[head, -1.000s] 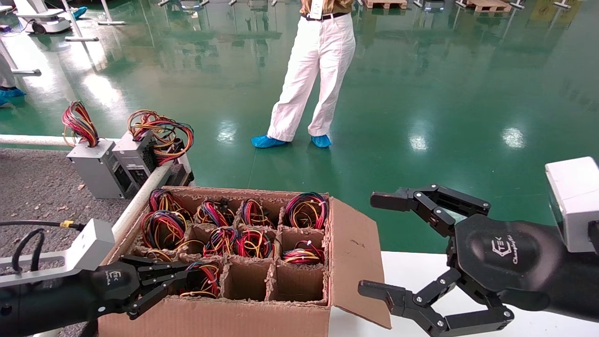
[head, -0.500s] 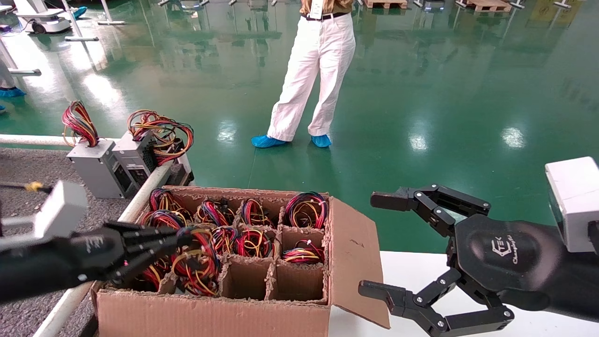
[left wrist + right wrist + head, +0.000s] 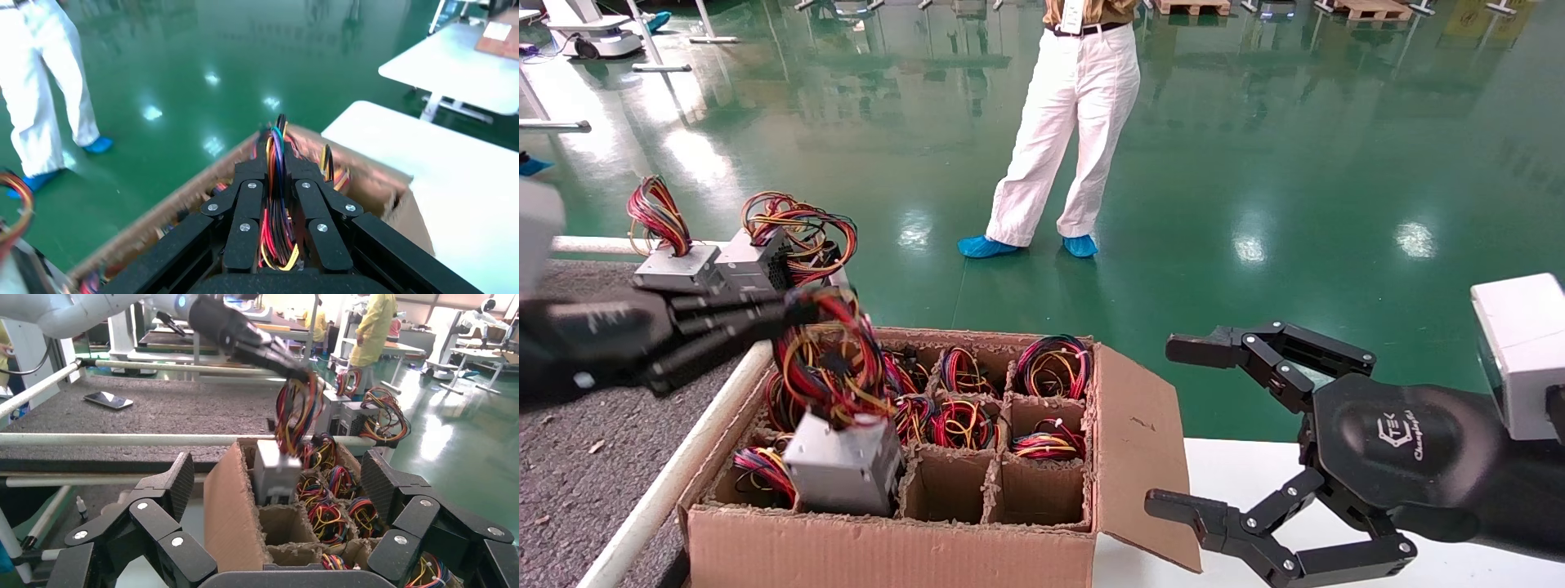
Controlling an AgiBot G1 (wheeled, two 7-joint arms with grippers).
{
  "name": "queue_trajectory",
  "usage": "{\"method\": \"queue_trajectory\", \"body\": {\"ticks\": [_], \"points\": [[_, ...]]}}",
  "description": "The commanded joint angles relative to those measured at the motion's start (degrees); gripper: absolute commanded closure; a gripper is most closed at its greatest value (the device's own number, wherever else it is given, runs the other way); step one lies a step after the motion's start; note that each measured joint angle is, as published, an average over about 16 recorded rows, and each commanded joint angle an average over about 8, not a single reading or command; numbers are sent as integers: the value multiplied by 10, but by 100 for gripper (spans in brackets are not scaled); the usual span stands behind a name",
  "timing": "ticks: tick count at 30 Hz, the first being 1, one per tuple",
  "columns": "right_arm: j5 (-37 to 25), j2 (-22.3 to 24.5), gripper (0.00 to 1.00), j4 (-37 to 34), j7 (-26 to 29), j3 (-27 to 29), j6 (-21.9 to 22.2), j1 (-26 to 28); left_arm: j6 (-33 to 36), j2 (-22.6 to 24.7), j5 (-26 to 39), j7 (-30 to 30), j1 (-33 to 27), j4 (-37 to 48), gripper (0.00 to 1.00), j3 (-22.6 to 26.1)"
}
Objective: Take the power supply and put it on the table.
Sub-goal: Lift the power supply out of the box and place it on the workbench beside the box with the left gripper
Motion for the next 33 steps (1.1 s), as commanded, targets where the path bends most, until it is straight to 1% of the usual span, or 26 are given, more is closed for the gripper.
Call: {"method": "queue_trajectory", "body": {"ticks": [1, 12, 20, 27, 33], "points": [[0, 0, 0, 0, 0, 0, 0, 0, -1, -2, 0, -12, -14, -2, 100, -1], [0, 0, 0, 0, 0, 0, 0, 0, 3, -9, 12, -50, -100, 16, 100, -8], [0, 0, 0, 0, 0, 0, 0, 0, 8, -21, 36, -52, -154, 57, 100, -9], [0, 0, 0, 0, 0, 0, 0, 0, 24, -32, 48, -39, -182, 82, 100, -10], [0, 0, 0, 0, 0, 0, 0, 0, 31, -35, 49, -36, -187, 85, 100, -10]]}}
